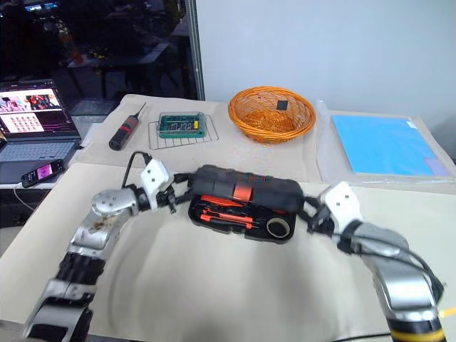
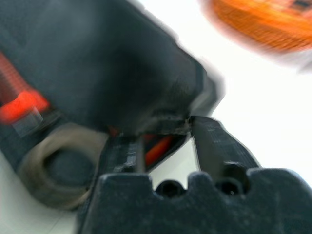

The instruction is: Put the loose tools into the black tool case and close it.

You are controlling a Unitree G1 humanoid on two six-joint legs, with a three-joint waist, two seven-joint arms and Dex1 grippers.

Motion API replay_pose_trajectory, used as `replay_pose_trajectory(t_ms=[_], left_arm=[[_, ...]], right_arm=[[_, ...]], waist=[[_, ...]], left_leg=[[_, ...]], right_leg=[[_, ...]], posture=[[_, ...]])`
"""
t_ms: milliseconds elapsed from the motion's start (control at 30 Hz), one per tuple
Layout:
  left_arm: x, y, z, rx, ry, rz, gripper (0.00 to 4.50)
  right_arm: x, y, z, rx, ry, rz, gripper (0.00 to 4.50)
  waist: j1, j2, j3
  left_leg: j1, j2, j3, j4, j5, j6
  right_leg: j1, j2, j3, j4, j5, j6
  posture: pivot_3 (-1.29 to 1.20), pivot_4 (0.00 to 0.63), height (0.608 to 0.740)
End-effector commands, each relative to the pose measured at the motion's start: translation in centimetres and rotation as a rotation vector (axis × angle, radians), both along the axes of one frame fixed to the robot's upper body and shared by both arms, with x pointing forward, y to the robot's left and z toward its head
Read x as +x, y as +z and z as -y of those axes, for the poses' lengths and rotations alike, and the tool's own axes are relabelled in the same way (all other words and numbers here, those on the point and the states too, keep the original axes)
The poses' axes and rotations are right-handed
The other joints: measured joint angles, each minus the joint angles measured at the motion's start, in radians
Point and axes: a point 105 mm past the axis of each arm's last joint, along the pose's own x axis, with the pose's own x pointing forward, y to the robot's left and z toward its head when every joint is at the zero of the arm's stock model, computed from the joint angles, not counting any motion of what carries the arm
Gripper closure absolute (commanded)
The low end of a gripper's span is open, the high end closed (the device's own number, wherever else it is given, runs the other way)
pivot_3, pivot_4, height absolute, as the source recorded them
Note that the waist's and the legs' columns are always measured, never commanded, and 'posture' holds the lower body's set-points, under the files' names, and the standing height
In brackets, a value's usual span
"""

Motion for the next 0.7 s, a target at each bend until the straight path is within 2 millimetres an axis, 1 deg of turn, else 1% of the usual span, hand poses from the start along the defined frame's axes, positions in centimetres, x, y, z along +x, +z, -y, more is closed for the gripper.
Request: replay_pose_trajectory(t_ms=[33, 67, 100, 133, 167, 200, 233, 300, 333, 367, 400, 433, 467, 500, 533, 567, 633, 667, 700], left_arm=[[-3.9, 1.2, -3.7, 0.067, -0.089, -0.282, 0.66], [-4.6, 0.6, -5.8, 0.126, -0.061, -0.378, 0.28], [-5.2, 0.3, -7.1, 0.161, -0.039, -0.440, 0.04], [-5.6, 0.2, -8.2, 0.207, -0.047, -0.477, 0.00], [-5.5, 0.7, -8.4, 0.215, -0.065, -0.473, 0.00], [-5.4, 1.5, -8.0, 0.194, -0.099, -0.467, 0.00], [-5.3, 2.1, -7.5, 0.167, -0.135, -0.458, 0.00], [-4.9, 3.6, -6.0, 0.090, -0.194, -0.418, 0.00], [-4.4, 4.4, -5.1, 0.034, -0.198, -0.393, 0.00], [-3.9, 4.9, -4.6, -0.003, -0.198, -0.380, 0.00], [-3.5, 5.7, -3.6, -0.063, -0.210, -0.374, 0.26], [-3.3, 6.3, -2.9, -0.098, -0.220, -0.374, 0.52], [-2.9, 6.5, -1.8, -0.111, -0.229, -0.353, 0.68], [-2.6, 6.6, -1.0, -0.110, -0.239, -0.328, 1.12], [-2.6, 6.3, -0.3, -0.101, -0.261, -0.329, 1.42], [-2.7, 6.1, 0.1, -0.096, -0.276, -0.333, 1.78], [-3.6, 4.9, 0.3, -0.050, -0.318, -0.366, 2.57], [-4.5, 4.1, 0.1, -0.010, -0.348, -0.387, 2.90], [-5.1, 3.4, 0.0, 0.013, -0.370, -0.407, 3.40]], right_arm=[[-2.5, 2.6, 2.2, -0.167, 0.014, 0.063, 1.80], [-3.1, 2.6, 3.4, -0.200, -0.013, 0.043, 1.80], [-3.4, 2.7, 4.1, -0.221, -0.032, 0.033, 1.80], [-4.0, 2.8, 4.2, -0.228, -0.012, 0.020, 2.34], [-4.9, 2.8, 3.8, -0.232, 0.038, -0.004, 2.57], [-5.5, 2.7, 3.1, -0.225, 0.082, -0.027, 2.85], [-6.0, 2.6, 2.5, -0.211, 0.114, -0.045, 3.22], [-6.5, 2.3, 0.9, -0.168, 0.174, -0.077, 3.92], [-6.8, 2.1, 0.0, -0.155, 0.208, -0.086, 4.26], [-7.0, 2.0, -0.6, -0.148, 0.230, -0.092, 4.48], [-7.1, 2.0, -1.5, -0.125, 0.249, -0.087, 4.49], [-7.1, 2.0, -2.0, -0.109, 0.258, -0.083, 4.50], [-7.2, 1.7, -3.1, -0.090, 0.284, -0.086, 4.50], [-7.4, 1.3, -4.0, -0.084, 0.312, -0.095, 4.50], [-7.6, 1.0, -5.0, -0.061, 0.342, -0.108, 4.50], [-7.8, 0.8, -5.7, -0.045, 0.362, -0.117, 4.50], [-7.7, 0.6, -6.5, -0.044, 0.380, -0.113, 4.50], [-7.5, 0.6, -6.8, -0.040, 0.381, -0.107, 4.50], [-7.4, 0.7, -7.1, -0.033, 0.382, -0.101, 4.50]], waist=[[-0.006, 0.000, 0.000], [-0.011, -0.001, 0.001], [-0.015, -0.001, 0.001], [-0.016, -0.001, 0.001], [-0.014, 0.000, 0.001], [-0.012, 0.001, 0.002], [-0.002, 0.002, 0.001], [0.008, 0.002, 0.001], [0.011, 0.002, 0.001], [0.013, 0.001, 0.001], [0.014, -0.001, 0.001], [0.012, -0.002, 0.001], [0.011, -0.002, 0.001], [0.010, -0.002, 0.001], [0.008, -0.003, 0.001], [0.005, -0.003, 0.001], [-0.003, -0.003, 0.001], [-0.008, -0.003, 0.001], [-0.011, -0.003, 0.001]], left_leg=[[0.001, 0.000, 0.000, 0.000, 0.001, 0.000], [0.003, 0.001, 0.000, 0.001, 0.001, 0.000], [0.002, 0.002, 0.000, 0.001, 0.001, -0.002], [0.005, 0.002, 0.000, -0.001, 0.001, -0.002], [0.007, 0.002, 0.000, -0.001, 0.001, -0.003], [0.009, 0.002, 0.000, -0.002, 0.001, -0.004], [0.010, 0.002, 0.000, -0.002, 0.000, -0.004], [0.011, 0.002, -0.001, -0.002, 0.000, -0.005], [0.010, 0.002, -0.001, -0.002, 0.000, -0.005], [0.010, 0.002, -0.001, -0.001, 0.000, -0.004], [0.009, 0.002, -0.001, -0.001, 0.000, -0.004], [0.008, 0.001, -0.001, 0.000, 0.000, -0.003], [0.005, 0.001, -0.001, 0.000, 0.001, 0.000], [0.003, 0.001, -0.001, 0.001, 0.004, 0.005], [0.002, 0.001, -0.001, 0.002, 0.006, 0.007], [0.002, 0.001, -0.001, 0.003, 0.006, 0.006], [0.003, 0.001, -0.001, 0.002, 0.005, 0.004], [0.002, 0.001, -0.001, 0.002, 0.005, 0.003], [0.003, 0.000, 0.000, 0.002, 0.007, 0.000]], right_leg=[[0.000, 0.000, 0.001, 0.001, 0.000, 0.001], [0.001, 0.000, 0.001, 0.002, -0.001, 0.002], [0.000, 0.001, 0.001, 0.003, -0.002, 0.001], [0.002, 0.002, 0.001, 0.002, -0.003, 0.000], [0.002, 0.001, 0.001, 0.003, -0.004, -0.002], [0.001, 0.001, 0.001, 0.003, -0.006, -0.004], [0.001, 0.001, 0.001, 0.002, -0.006, -0.004], [0.002, 0.000, 0.000, 0.002, -0.006, -0.005], [0.002, 0.000, 0.000, 0.002, -0.006, -0.005], [0.002, 0.000, 0.001, 0.002, -0.006, -0.005], [0.002, 0.000, 0.001, 0.002, -0.006, -0.005], [0.002, 0.000, 0.001, 0.002, -0.005, -0.005], [0.003, 0.000, 0.002, 0.002, -0.005, -0.005], [0.002, 0.001, 0.002, 0.003, -0.003, -0.006], [0.002, 0.001, 0.002, 0.003, -0.001, -0.007], [0.002, 0.001, 0.002, 0.003, 0.001, -0.005], [0.001, 0.002, 0.003, 0.004, 0.000, -0.003], [0.001, 0.002, 0.003, 0.005, -0.001, -0.003], [0.000, 0.002, 0.004, 0.006, -0.003, -0.003]], posture=[[0.00, 0.150, 0.740], [0.00, 0.150, 0.740], [0.00, 0.150, 0.740], [0.00, 0.150, 0.740], [0.00, 0.150, 0.740], [0.00, 0.150, 0.740], [0.00, 0.150, 0.740], [0.00, 0.150, 0.740], [0.00, 0.150, 0.740], [0.00, 0.150, 0.740], [0.00, 0.150, 0.740], [0.00, 0.150, 0.740], [0.00, 0.150, 0.740], [0.00, 0.150, 0.740], [0.00, 0.150, 0.740], [0.00, 0.150, 0.740], [0.00, 0.150, 0.740], [0.00, 0.150, 0.740], [0.00, 0.150, 0.740]])
